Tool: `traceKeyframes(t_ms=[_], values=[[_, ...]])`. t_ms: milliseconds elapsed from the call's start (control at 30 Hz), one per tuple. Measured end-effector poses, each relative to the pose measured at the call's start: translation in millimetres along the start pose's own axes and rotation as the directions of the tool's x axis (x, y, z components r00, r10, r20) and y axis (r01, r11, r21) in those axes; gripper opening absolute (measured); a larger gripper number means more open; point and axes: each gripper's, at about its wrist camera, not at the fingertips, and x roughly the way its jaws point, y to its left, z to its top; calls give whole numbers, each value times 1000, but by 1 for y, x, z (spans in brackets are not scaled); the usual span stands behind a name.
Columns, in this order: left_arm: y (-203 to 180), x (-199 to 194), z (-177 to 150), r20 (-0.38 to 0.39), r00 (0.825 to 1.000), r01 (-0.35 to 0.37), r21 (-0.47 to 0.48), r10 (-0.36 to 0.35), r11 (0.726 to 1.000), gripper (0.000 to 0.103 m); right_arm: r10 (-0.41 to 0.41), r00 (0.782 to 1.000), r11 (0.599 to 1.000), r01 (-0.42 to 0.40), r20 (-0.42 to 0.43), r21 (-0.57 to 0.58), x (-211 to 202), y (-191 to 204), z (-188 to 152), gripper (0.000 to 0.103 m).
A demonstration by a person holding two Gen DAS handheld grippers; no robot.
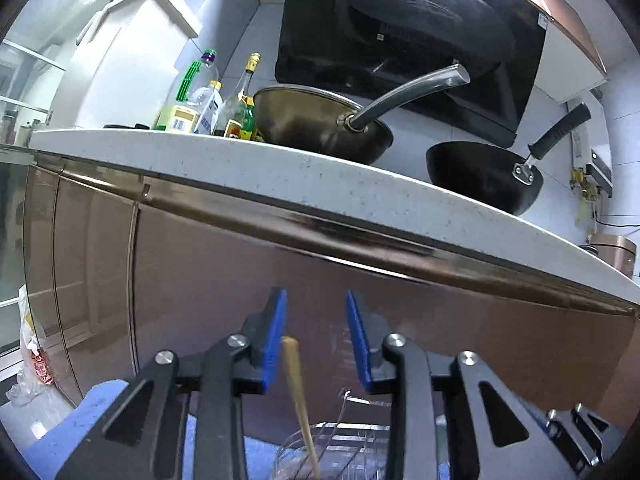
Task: Organize utensils
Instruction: 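Lift the chopstick and spoon and drop both into the clear utensil holder, then grasp another chopstick with the left tool while the right tool grasps the white fork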
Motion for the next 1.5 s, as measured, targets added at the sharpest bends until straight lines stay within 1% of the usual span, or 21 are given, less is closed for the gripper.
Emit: traceKeyframes(t_ms=[67,167,267,367,400,467,533,600,733,900,967,1000,1067,1100,1167,1233,1300,1333,1367,1467,1500], values=[[6,-10,5,-13,1000,8,4,-8,1000,36,16,1000,999,-17,7,33,-6,-4,0,43],[17,-28,20,-23,1000,14,9,-14,1000,38,17,1000,999,-18,13,45,-18,-9,3,43],[29,-49,34,-41,999,7,44,-5,999,38,22,1000,998,-23,16,64,-36,-17,6,43],[40,-60,41,-132,991,13,67,-4,998,39,37,999,995,-37,0,94,-53,-23,7,43],[48,-64,43,-185,983,32,59,-20,998,39,50,999,994,-48,-10,102,-56,-24,7,43],[62,-71,44,-260,965,33,51,-19,998,39,95,994,989,-90,-47,115,-66,-25,0,43],[82,-77,38,-349,937,36,34,-22,999,39,145,985,982,-131,-92,136,-71,-27,-9,43],[103,-82,29,-439,899,29,31,-12,999,39,181,973,975,-160,-140,152,-73,-26,-21,41],[140,-104,12,-533,846,3,41,20,999,39,233,942,965,-192,-242,181,-77,-23,-50,35],[172,-131,-5,-608,794,7,-9,-11,1000,39,260,922,957,-207,-286,202,-91,-22,-73,33],[177,-133,-15,-655,756,8,-13,-15,1000,38,274,913,953,-217,-301,211,-94,-21,-76,31],[178,-132,-22,-686,727,12,-25,-26,1000,38,280,909,952,-221,-308,214,-94,-19,-77,30],[177,-126,-36,-744,666,27,-45,-51,999,38,301,896,945,-233,-326,230,-95,-20,-80,28],[174,-120,-45,-775,629,33,-45,-56,998,38,311,887,941,-238,-341,239,-96,-19,-82,28],[171,-109,-58,-814,579,23,-40,-46,999,38,330,870,935,-249,-367,251,-93,-18,-84,26],[168,-91,-73,-862,504,14,-52,-51,999,38,356,842,928,-265,-406,263,-89,-16,-88,25],[167,-76,-85,-881,472,-18,-33,-21,999,38,373,817,922,-274,-441,272,-82,-11,-90,22],[167,-71,-90,-889,457,-21,-36,-22,999,38,382,804,919,-279,-456,278,-79,-10,-90,22],[167,-64,-97,-900,436,-26,-42,-27,999,38,396,790,914,-287,-469,287,-75,-7,-91,22],[167,-53,-111,-916,400,-37,-16,0,999,36,422,746,903,-298,-515,308,-56,0,-94,22],[167,-49,-116,-924,382,-37,-11,4,999,35,428,732,901,-297,-530,317,-48,3,-96,22]])
